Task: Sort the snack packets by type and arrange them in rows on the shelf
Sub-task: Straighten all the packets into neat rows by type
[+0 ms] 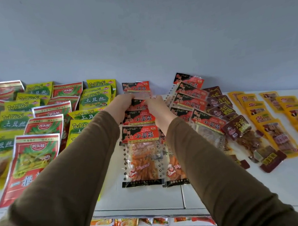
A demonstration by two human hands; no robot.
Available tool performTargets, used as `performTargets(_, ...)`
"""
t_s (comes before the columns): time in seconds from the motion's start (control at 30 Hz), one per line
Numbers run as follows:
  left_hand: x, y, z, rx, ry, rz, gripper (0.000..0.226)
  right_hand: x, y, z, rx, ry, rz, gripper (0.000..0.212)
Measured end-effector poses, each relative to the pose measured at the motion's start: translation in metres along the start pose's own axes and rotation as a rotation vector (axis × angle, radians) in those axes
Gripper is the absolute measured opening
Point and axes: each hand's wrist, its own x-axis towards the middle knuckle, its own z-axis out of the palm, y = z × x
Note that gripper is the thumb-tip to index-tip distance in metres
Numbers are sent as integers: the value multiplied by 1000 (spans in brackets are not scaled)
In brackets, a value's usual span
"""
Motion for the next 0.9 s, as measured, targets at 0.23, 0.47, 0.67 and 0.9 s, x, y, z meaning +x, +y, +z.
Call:
performTargets(0.23, 12, 0, -10, -90, -22, 83, 14, 7, 3, -8, -76, 59, -126, 42)
performTargets(0.47, 9, 3, -14, -332, -13, 307, 29, 18, -10, -15, -169, -48, -179, 81)
performTargets(0.67, 11, -2, -12, -218, -127, 193, 51, 28, -13, -17, -38, -23, -213, 9)
performTargets(0.9, 21, -8, -11, -211, 16, 169, 31, 28, -17, -13, 71, -163, -129, 58)
